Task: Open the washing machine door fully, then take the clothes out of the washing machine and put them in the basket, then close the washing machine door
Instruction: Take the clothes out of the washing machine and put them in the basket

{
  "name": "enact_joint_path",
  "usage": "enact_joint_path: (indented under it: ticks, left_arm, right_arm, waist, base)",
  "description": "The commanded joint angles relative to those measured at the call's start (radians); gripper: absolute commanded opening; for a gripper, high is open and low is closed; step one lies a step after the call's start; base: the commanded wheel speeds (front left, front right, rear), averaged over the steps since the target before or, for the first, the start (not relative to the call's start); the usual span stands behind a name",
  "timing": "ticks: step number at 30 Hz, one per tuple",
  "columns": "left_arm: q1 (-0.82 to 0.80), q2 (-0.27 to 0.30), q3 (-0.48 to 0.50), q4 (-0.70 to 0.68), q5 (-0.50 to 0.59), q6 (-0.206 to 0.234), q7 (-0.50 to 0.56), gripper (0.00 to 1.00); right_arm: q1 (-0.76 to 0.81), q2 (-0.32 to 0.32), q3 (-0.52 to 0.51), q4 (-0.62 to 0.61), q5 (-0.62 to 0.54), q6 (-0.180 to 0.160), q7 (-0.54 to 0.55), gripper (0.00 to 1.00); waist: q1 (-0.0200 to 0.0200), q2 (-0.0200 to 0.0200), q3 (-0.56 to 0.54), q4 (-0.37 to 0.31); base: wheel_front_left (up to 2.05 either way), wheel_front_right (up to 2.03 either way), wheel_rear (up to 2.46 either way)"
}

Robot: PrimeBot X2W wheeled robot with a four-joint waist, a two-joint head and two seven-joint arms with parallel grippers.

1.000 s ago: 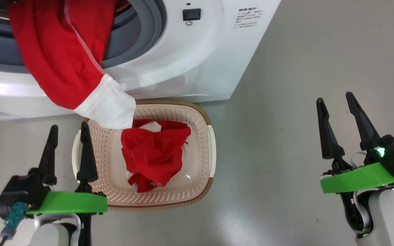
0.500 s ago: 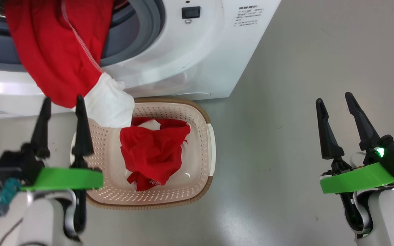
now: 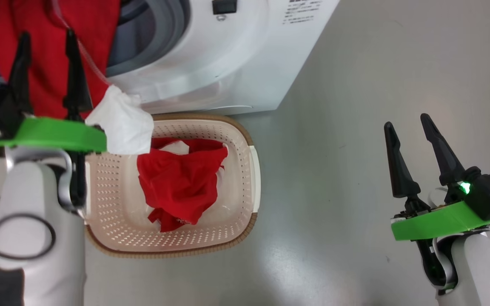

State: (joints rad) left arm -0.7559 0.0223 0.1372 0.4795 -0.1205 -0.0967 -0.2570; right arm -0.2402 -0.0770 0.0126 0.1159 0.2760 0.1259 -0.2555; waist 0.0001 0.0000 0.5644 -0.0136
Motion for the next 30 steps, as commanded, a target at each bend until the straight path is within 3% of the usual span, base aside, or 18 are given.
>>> enact_joint_path:
  ticks: [1, 15, 24, 30]
  left_arm:
    - [-0.019, 0.037, 0.03, 0.0, 0.015, -0.005, -0.005, 1.0]
    - [-0.261, 0.135, 0.062, 0.385, 0.036, -0.019, -0.005, 1.0]
    - [-0.343, 0.168, 0.057, 0.544, 0.031, -0.024, -0.005, 1.0]
    - [-0.358, 0.169, 0.027, 0.578, 0.026, -0.031, -0.005, 1.0]
  right_arm:
    - [-0.013, 0.002, 0.024, -0.02, -0.006, 0.005, -0.006, 1.0]
    - [-0.036, 0.014, 0.042, -0.017, -0.003, 0.005, -0.006, 1.0]
    - [-0.048, 0.018, 0.049, -0.018, -0.002, 0.005, -0.006, 1.0]
    - [-0.052, 0.02, 0.048, -0.022, -0.002, 0.005, -0.006, 1.0]
  waist:
    - [-0.0001, 0.0, 0.012, -0.013]
    - [-0.0001, 0.0, 0.053, -0.072]
    - [-0.0001, 0.0, 0.068, -0.092]
    - [-0.0001, 0.0, 0.074, -0.096]
  base:
    - [0.0, 0.0, 0.0]
    - [0.0, 0.0, 0.0]
    - [0.0, 0.0, 0.0]
    - [0.0, 0.0, 0.0]
